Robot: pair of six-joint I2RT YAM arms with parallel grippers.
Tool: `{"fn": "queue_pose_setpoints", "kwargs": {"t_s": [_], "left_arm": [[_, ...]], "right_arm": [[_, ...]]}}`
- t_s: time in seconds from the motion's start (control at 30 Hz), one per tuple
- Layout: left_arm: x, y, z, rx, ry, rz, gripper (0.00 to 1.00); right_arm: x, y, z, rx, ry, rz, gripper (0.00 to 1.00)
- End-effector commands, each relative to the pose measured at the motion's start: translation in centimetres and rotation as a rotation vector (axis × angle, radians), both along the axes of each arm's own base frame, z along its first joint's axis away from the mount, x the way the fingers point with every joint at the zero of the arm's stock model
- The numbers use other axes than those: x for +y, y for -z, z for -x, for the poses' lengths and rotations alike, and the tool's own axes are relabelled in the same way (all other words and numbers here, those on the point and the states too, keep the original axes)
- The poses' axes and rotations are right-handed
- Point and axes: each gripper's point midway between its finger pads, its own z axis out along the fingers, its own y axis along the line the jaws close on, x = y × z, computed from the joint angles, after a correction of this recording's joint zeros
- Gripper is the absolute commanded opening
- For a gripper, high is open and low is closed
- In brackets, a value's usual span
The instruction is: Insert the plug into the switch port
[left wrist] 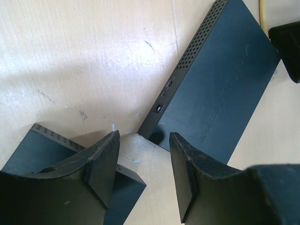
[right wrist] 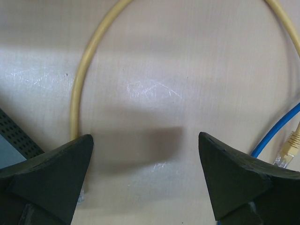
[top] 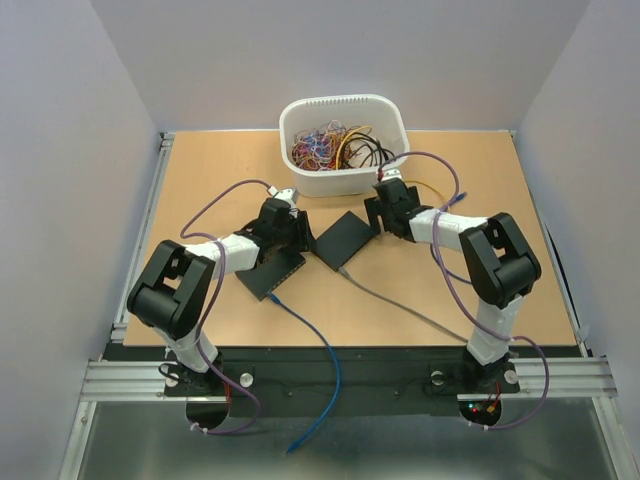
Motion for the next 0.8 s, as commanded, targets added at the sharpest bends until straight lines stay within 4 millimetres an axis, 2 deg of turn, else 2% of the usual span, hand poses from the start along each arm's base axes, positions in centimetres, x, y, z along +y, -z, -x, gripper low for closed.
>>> {"fn": "queue_pose_setpoints", "kwargs": {"t_s": [0.0, 0.03, 0.07, 0.1, 0.23, 0.33, 0.4, 0.47, 0.57, 0.6, 0.77], "left_arm": [[0.4, 0.3, 0.0, 0.020, -0.005, -0.021, 0.58], [0.4, 0.3, -0.1, 0.019, -0.005, -0.021, 0.58], [0.3, 0.1, -0.1, 0.018, -0.003, -0.015, 0.58], [0.3, 0.1, -0.1, 0.020, -0.005, -0.015, 0.58], [0.1, -0.3, -0.1, 0.014, -0.002, -0.001, 0.57], [0.1, -0.8, 0.0, 0.008, -0.001, 0.007, 0.57], [0.1, -1.0, 0.1, 0.004, -0.002, 0.012, 0.57], [0.3, -1.3, 0.4, 0.001, -0.003, 0.013, 0.57], [0.6, -1.7, 0.7, -0.007, -0.010, 0.014, 0.57], [0.6, -1.6, 0.8, -0.005, -0.011, 0.013, 0.57], [0.6, -1.9, 0.9, -0.009, -0.011, 0.020, 0.57]], "right_arm": [[0.8, 2.9, 2.5, 0.099, 0.003, -0.062, 1.00], [0.4, 1.8, 2.4, 0.063, 0.042, -0.070, 1.00], [0.3, 1.7, 2.8, 0.062, 0.072, -0.098, 1.00], [0.5, 0.4, 2.8, 0.039, 0.082, -0.131, 1.00], [2.0, -1.9, 2.5, 0.009, 0.088, -0.245, 1.00], [3.4, -3.6, 1.4, -0.015, 0.078, -0.313, 1.00], [4.1, -3.3, 0.7, -0.005, 0.079, -0.334, 0.99], [4.9, -3.9, -0.1, -0.015, 0.079, -0.363, 0.97], [5.6, -3.4, -0.9, -0.004, 0.091, -0.385, 0.95], [5.8, -2.7, -1.0, 0.011, 0.097, -0.386, 0.93], [5.7, -1.1, -0.9, 0.043, 0.134, -0.386, 0.80]]}}
